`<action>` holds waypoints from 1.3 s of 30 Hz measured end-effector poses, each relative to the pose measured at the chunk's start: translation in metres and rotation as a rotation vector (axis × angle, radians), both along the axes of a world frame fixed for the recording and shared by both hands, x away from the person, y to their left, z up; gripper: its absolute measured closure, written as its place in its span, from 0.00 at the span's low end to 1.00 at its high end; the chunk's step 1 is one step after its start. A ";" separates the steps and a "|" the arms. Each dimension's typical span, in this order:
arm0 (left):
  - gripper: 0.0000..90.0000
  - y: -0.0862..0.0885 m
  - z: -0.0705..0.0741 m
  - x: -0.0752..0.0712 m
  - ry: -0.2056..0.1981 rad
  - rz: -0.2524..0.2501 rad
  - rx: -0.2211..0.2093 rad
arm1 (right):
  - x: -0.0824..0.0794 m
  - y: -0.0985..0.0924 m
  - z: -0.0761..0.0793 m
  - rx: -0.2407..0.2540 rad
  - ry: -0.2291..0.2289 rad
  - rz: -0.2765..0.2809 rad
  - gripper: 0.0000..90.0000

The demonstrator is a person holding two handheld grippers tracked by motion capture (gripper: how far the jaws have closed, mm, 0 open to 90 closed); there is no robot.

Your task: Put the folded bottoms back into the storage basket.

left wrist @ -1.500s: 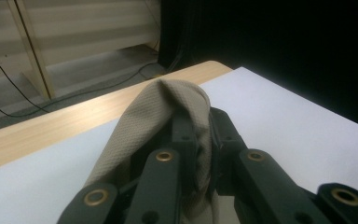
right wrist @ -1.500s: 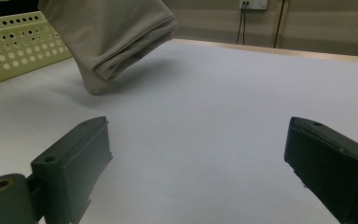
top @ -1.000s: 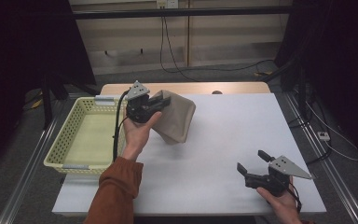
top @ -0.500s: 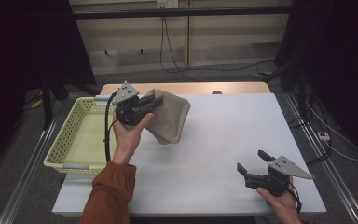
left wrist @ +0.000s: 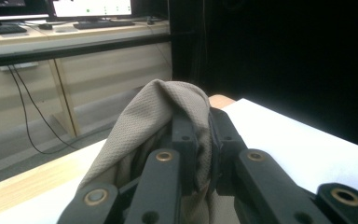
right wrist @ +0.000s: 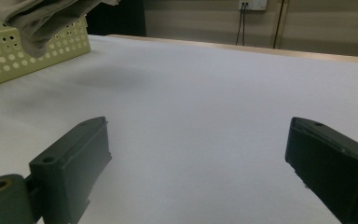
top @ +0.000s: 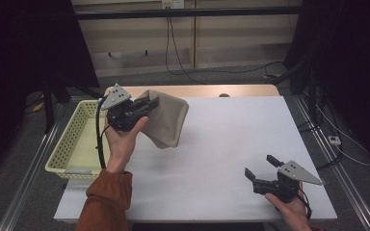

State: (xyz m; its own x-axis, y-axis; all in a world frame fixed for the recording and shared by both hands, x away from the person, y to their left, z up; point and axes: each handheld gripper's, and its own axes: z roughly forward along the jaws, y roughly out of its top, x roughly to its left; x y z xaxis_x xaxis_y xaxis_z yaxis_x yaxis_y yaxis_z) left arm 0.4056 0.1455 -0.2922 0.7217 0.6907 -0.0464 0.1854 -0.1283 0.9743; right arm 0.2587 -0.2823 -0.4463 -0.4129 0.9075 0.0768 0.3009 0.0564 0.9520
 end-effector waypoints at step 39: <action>0.92 0.069 0.028 -0.033 -0.079 0.092 -0.046 | -0.001 0.001 0.000 0.001 -0.001 0.008 0.07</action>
State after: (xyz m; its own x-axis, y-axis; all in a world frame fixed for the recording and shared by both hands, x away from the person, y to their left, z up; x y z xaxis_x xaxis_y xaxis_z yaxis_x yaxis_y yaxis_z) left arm 0.3727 0.2147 -0.2641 0.6582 0.7524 -0.0246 0.1164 -0.0694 0.9908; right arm 0.2581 -0.2816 -0.4462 -0.4202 0.9041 0.0771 0.2994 0.0579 0.9524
